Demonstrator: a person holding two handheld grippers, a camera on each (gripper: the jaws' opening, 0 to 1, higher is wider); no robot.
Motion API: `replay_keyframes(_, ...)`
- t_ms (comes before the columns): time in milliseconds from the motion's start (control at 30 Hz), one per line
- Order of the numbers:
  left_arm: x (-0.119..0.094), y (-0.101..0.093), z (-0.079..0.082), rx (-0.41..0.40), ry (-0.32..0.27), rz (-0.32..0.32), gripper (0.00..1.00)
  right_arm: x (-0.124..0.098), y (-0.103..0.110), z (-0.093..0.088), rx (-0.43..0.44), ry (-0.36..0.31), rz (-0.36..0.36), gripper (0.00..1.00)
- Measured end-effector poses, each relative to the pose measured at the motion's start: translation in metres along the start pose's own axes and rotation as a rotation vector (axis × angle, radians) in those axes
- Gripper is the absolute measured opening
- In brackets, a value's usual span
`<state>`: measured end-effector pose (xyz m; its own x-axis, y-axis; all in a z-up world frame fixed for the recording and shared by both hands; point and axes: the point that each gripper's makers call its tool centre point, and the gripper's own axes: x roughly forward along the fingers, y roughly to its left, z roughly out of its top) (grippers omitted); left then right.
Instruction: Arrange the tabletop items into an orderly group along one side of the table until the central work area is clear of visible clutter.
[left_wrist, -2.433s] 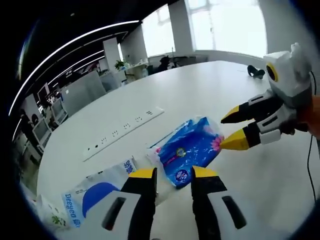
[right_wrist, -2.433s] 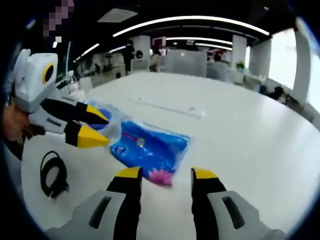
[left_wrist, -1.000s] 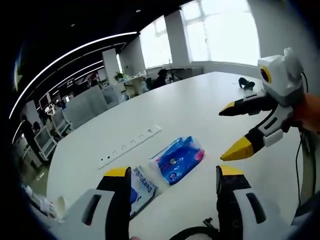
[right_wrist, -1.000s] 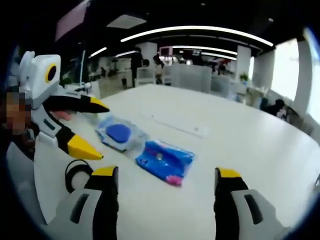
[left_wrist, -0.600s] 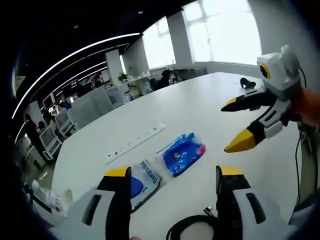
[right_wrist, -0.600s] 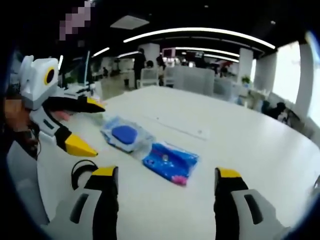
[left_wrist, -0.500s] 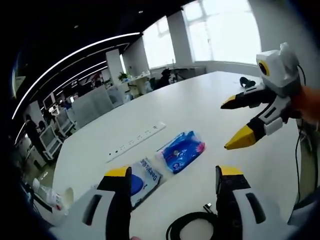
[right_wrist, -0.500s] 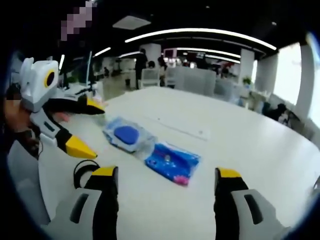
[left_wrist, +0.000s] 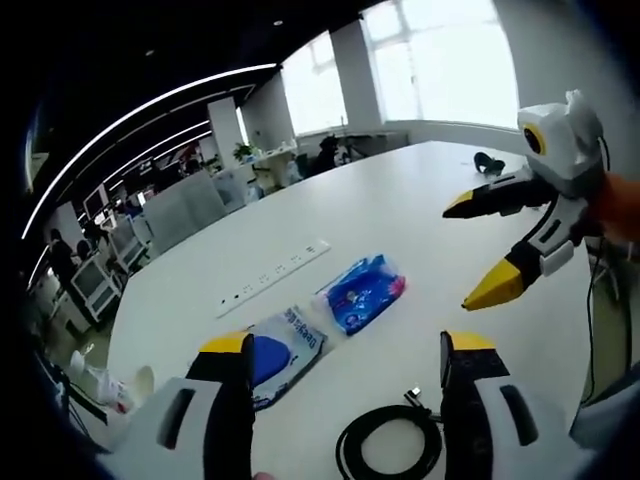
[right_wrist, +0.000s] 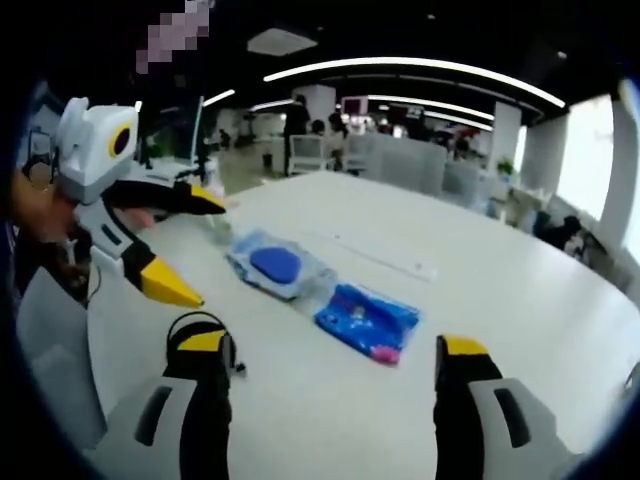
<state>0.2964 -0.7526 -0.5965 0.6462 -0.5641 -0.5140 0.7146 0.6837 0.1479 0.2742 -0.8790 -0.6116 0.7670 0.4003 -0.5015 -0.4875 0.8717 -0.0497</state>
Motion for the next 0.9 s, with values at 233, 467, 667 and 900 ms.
replay_keyframes(233, -0.011, 0.003, -0.005, -0.016, -0.015, -0.015, 0.89, -0.003, 0.010, 0.001, 0.010, 0.007, -0.014, 0.88)
replay_keyframes(467, -0.018, 0.007, -0.007, -0.037, -0.025, -0.037, 0.98, -0.007, 0.029, 0.004, 0.010, 0.018, -0.023, 0.99)
replay_keyframes(667, -0.026, 0.009, -0.012, -0.024, -0.021, -0.048, 0.98, -0.018, 0.038, 0.007, 0.016, 0.005, -0.041, 1.00)
replay_keyframes(900, -0.033, 0.013, -0.022, 0.000, -0.022, -0.071, 0.98, -0.026, 0.045, 0.002, 0.022, 0.013, -0.081, 0.99)
